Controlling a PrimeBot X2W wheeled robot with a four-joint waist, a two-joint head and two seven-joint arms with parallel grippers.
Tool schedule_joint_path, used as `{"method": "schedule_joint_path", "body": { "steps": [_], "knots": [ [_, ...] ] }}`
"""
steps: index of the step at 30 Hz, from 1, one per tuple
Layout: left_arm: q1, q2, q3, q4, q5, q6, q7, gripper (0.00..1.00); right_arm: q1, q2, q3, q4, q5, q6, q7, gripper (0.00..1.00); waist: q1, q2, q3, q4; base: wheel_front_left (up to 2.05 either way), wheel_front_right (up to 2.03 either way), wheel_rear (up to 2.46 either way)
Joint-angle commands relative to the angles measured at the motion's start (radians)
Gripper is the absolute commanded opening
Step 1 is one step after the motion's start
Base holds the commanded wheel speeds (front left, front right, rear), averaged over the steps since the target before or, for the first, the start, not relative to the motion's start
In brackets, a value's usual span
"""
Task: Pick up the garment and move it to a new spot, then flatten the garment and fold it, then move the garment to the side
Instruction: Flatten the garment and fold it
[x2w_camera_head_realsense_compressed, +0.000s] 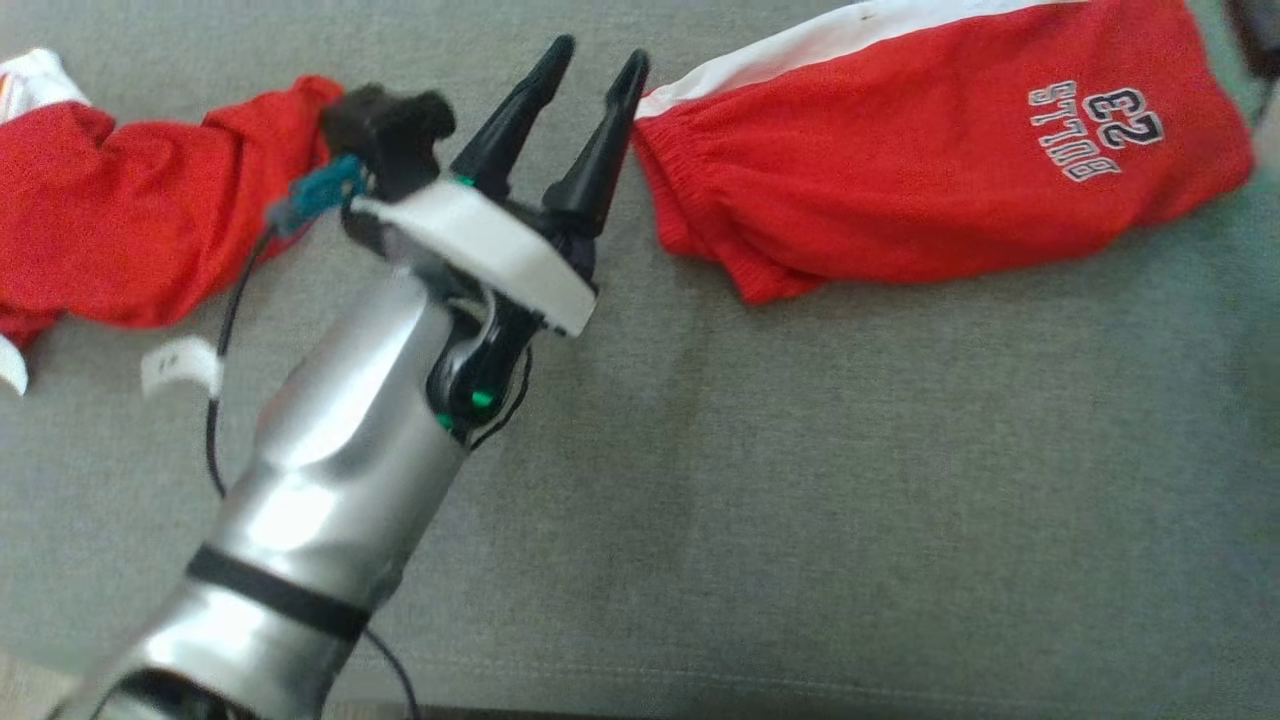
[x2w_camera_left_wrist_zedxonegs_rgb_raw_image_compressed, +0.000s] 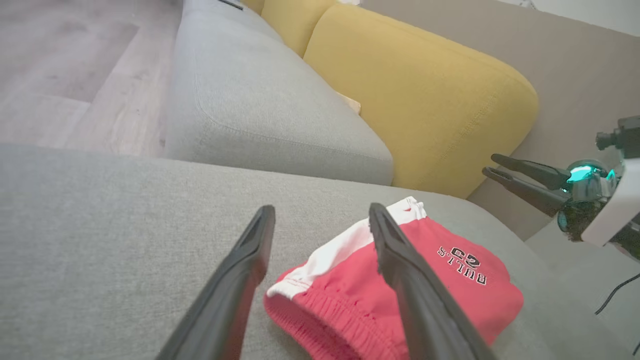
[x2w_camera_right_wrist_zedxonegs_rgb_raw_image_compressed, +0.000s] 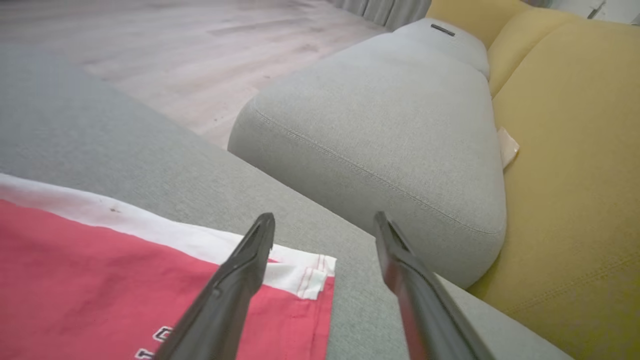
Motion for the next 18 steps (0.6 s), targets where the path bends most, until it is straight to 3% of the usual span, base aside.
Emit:
{"method": "schedule_joint_path", "body": {
  "steps": [1,10,18],
  "knots": [
    [0.039,0.025,0.059,-0.052,0.054,0.014,-0.007,1.0,0.07,0.008,-0.015,-0.004,0.018,0.007,-0.018,1.0,0.0,0.0,-0.016,-0.017,0.0,0.0,0.0],
    [0.345,-0.025,0.313,-0.326,0.392,0.13,-0.008,1.0,0.171,0.155,-0.152,0.143,0.042,0.007,-0.038,1.0,0.0,0.0,-0.048,-0.012,0.0,0.0,0.0],
    [0.519,-0.05,0.346,-0.448,0.569,0.162,-0.008,1.0,0.125,0.213,-0.259,0.386,-0.039,0.007,-0.015,1.0,0.0,0.0,-0.06,0.066,0.0,0.0,0.0]
  ]
}}
